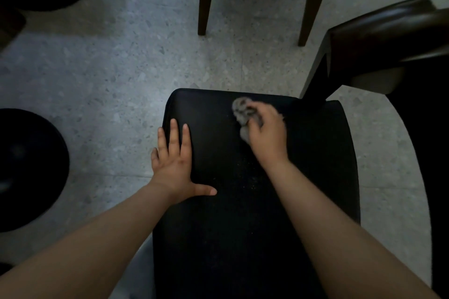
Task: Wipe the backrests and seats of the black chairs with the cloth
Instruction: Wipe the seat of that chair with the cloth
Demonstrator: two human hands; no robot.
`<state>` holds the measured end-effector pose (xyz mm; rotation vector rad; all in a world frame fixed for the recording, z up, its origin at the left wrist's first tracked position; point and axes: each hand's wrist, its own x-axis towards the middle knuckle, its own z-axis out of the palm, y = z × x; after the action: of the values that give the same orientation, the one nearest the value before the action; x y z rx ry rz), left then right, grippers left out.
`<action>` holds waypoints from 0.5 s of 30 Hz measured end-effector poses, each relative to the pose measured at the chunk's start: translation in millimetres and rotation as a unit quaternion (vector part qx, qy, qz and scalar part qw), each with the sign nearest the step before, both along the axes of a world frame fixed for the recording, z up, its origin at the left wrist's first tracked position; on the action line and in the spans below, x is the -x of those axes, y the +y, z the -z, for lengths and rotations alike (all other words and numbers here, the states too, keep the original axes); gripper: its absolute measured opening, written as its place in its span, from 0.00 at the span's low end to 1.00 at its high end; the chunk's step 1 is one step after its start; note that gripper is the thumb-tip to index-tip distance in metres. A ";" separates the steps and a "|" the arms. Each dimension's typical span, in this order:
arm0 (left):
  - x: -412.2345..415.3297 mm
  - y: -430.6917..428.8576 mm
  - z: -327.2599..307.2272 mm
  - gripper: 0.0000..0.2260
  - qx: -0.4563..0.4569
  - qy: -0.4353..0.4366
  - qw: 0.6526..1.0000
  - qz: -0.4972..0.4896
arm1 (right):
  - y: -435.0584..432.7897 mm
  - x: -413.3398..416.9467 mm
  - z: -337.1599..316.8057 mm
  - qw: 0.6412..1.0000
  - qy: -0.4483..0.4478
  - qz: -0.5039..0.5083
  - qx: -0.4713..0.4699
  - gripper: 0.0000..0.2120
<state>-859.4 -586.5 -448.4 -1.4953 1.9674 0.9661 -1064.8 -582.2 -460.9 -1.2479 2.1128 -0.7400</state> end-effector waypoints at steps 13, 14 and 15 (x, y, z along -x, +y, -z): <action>-29.0 1.5 6.5 0.65 0.019 0.161 0.984 -0.069 | -6.6 4.4 3.4 0.996 0.037 0.080 0.009 0.14; -33.1 2.4 7.2 0.65 0.020 0.171 0.980 -0.096 | 3.6 -6.8 3.4 0.997 0.031 0.064 0.011 0.14; -36.7 3.9 7.7 0.66 0.018 0.169 0.978 -0.121 | 15.1 -16.8 2.7 0.999 0.014 0.035 0.010 0.14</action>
<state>-822.6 -582.6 -456.1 -1.7129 2.0700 1.3739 -1048.0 -567.1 -463.6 -1.2076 2.1869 -0.7804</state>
